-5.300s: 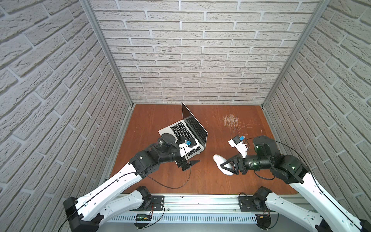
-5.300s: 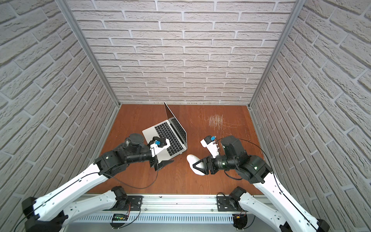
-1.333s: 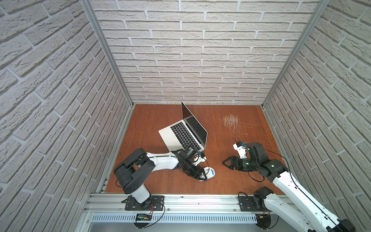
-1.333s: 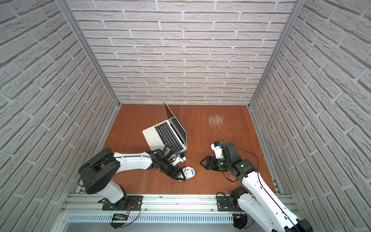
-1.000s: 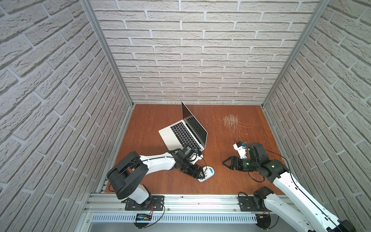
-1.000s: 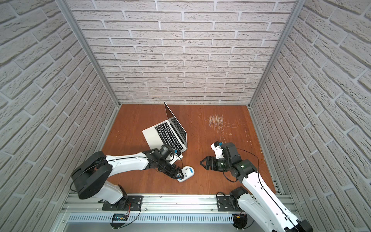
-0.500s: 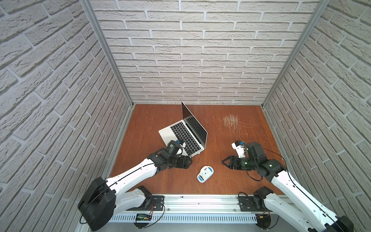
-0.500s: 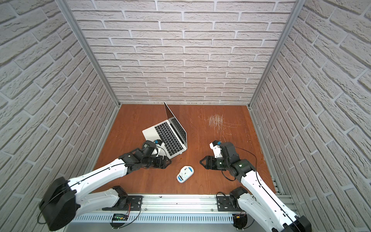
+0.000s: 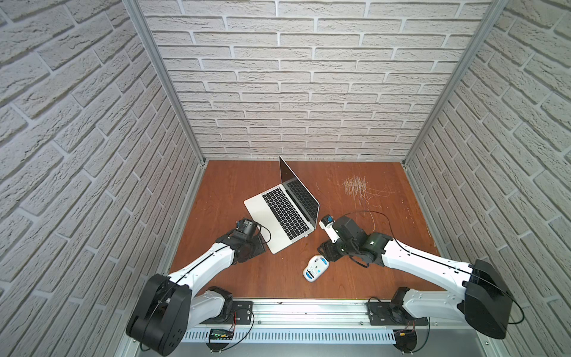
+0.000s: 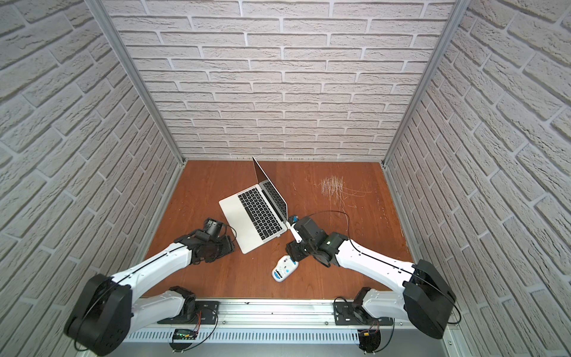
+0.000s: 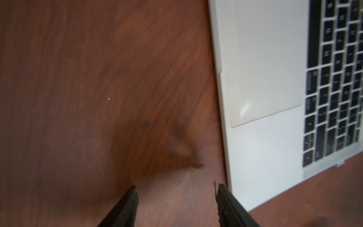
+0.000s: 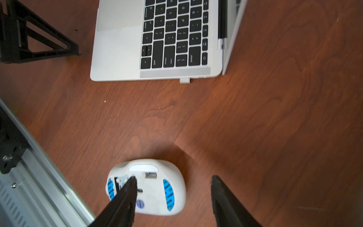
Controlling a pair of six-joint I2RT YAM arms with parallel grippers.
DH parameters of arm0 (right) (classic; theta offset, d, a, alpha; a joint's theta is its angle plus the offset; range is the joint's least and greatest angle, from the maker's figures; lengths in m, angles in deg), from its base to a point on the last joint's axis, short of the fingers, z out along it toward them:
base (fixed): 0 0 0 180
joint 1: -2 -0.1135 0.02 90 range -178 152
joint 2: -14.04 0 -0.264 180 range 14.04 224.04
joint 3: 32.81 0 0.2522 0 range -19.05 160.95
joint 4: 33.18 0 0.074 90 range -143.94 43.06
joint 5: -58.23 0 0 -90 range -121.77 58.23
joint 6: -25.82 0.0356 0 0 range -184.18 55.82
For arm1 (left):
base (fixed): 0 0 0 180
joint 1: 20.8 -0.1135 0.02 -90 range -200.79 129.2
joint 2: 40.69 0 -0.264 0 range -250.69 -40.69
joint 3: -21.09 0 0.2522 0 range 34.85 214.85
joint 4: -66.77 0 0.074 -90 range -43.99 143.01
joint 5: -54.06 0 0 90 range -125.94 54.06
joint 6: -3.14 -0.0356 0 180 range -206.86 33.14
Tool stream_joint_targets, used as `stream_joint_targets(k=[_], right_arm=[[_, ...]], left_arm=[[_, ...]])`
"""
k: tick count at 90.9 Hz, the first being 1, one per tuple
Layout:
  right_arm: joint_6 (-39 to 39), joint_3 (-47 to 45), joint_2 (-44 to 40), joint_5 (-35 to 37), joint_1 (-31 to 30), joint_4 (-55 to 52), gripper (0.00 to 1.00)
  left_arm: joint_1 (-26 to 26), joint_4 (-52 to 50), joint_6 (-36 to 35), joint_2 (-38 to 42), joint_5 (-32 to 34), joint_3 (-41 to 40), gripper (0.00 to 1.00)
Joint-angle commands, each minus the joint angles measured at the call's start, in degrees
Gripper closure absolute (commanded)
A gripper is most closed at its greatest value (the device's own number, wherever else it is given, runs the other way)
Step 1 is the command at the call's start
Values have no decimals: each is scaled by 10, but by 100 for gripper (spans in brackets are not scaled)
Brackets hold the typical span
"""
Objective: Remove the wireless mouse receiver from the laptop
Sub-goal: Adjust the mouse at the center of the board.
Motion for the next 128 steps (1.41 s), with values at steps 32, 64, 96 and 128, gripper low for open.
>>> stream_joint_targets(k=[32, 64, 96, 128], right_arm=[[-7, 20, 102, 28, -24, 97, 39], [67, -45, 85, -21, -24, 112, 37], [108, -92, 34, -40, -24, 116, 37], [116, -88, 29, -32, -24, 119, 37]], left_arm=[[-4, 53, 28, 33, -15, -34, 37], [-3, 57, 33, 62, -29, -56, 36], [-4, 53, 31, 71, -27, -59, 35], [-4, 53, 29, 70, -28, -62, 34]])
